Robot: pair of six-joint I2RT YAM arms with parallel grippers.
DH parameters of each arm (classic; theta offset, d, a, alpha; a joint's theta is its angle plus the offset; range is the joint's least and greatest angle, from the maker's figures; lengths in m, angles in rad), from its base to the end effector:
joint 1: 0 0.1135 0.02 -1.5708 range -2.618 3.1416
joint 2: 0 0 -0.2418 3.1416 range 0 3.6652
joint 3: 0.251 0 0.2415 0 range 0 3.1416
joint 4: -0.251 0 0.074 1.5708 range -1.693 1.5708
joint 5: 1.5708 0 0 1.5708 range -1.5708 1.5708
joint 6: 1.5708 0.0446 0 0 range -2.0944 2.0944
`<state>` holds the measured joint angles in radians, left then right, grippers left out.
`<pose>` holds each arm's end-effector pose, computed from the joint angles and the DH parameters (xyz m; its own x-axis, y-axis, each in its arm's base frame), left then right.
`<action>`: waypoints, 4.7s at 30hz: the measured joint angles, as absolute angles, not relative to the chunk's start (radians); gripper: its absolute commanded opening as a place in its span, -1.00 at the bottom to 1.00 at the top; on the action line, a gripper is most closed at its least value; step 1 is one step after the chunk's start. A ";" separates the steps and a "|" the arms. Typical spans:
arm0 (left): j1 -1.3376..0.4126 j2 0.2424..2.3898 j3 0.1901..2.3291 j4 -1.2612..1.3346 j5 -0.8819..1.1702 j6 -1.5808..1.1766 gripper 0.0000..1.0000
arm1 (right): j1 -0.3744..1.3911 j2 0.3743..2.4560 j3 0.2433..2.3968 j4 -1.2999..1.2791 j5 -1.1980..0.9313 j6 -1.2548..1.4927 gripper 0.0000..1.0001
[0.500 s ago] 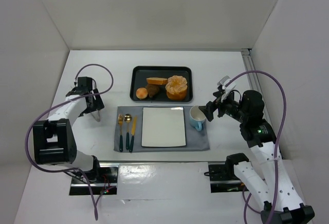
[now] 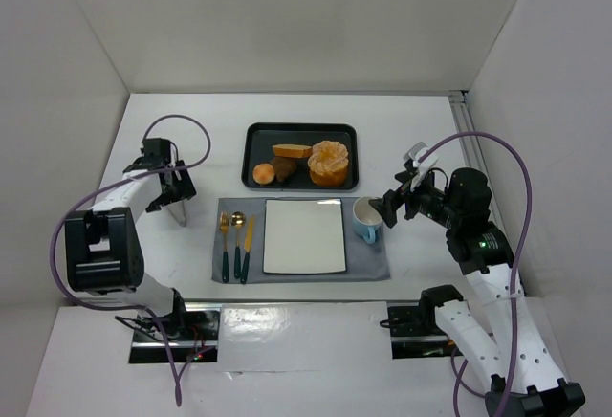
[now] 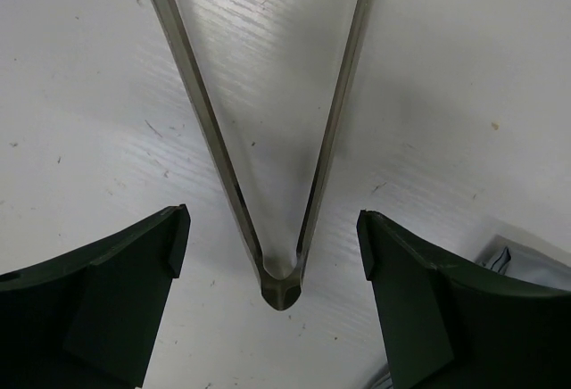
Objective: Place the bread
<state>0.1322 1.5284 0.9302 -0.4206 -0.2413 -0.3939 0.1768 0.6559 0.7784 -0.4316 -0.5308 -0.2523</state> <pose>0.2943 0.0499 0.1730 -0.6826 -0.4667 -0.5623 -0.5568 0.8305 -0.0134 0.1539 0.0504 0.3149 -0.1336 -0.2426 -0.9609 -0.6813 0.7266 -0.0887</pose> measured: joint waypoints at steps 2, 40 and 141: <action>0.132 1.549 0.945 -0.415 -0.237 -0.393 0.89 | 0.177 0.656 0.778 -0.432 -0.530 -0.252 1.00; 0.189 1.763 1.072 -0.408 -0.159 -0.397 -0.19 | 0.177 0.666 0.778 -0.435 -0.530 -0.252 1.00; -0.507 1.405 1.169 -0.443 0.242 -0.738 0.22 | 0.177 0.715 0.778 -0.432 -0.448 -0.252 1.00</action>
